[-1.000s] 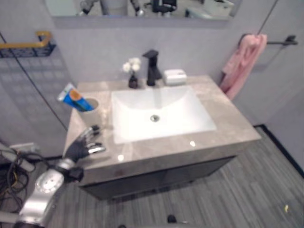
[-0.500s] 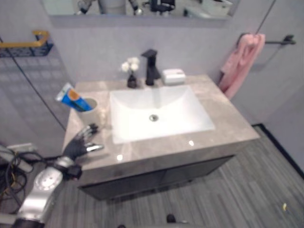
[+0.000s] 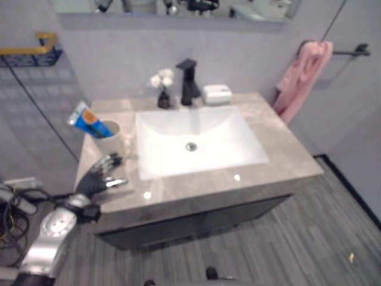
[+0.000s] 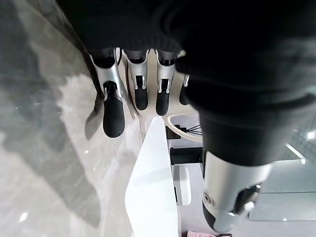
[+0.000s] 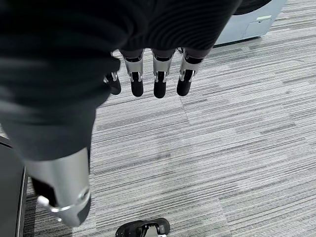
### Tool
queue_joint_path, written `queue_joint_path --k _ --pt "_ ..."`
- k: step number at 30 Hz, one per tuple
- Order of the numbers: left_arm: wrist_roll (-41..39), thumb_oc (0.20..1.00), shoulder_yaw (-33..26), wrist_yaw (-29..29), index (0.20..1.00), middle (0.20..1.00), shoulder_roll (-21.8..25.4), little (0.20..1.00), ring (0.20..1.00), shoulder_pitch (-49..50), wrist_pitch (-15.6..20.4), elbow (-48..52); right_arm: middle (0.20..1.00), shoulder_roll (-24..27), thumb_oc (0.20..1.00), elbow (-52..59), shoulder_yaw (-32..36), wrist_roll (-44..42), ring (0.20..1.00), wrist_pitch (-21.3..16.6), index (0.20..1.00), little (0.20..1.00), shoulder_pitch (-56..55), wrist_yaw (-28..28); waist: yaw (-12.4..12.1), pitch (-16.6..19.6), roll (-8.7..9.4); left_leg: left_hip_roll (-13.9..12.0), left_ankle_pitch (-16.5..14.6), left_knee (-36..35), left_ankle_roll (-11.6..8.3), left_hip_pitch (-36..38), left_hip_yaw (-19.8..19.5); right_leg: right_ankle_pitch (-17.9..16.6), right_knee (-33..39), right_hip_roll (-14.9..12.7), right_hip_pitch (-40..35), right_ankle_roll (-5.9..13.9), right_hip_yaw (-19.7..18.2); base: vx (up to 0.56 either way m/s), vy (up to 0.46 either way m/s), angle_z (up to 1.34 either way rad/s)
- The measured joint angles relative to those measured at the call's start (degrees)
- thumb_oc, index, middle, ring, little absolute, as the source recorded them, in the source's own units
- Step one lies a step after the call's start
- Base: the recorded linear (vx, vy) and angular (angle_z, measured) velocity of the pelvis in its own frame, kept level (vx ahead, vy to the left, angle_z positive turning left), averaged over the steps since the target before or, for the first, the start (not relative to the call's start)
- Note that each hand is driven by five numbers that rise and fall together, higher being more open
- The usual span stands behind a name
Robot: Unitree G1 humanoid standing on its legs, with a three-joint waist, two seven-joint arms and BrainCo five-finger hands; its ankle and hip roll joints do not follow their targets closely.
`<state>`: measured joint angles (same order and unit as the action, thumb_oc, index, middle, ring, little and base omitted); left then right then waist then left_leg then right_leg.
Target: Put brush and paste in cup on sink, flatten towel.
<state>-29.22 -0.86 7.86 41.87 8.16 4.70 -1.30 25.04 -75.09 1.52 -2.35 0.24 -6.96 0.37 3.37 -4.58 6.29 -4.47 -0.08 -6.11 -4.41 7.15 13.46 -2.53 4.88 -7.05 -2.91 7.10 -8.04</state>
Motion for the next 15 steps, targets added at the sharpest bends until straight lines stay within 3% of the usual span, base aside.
queue_joint_path --k 15 --pt "1.26 1.0 -0.63 -1.71 1.0 1.0 -0.01 1.0 1.0 -3.5 0.14 0.21 1.0 -0.03 1.0 0.04 0.03 -0.05 1.0 -0.32 1.0 1.0 -0.15 0.46 0.26 -1.23 1.99 -0.05 0.02 0.01 0.03 -0.76 0.15 -0.21 -0.02 0.11 0.92 0.0 -0.16 0.0 0.0 0.0"
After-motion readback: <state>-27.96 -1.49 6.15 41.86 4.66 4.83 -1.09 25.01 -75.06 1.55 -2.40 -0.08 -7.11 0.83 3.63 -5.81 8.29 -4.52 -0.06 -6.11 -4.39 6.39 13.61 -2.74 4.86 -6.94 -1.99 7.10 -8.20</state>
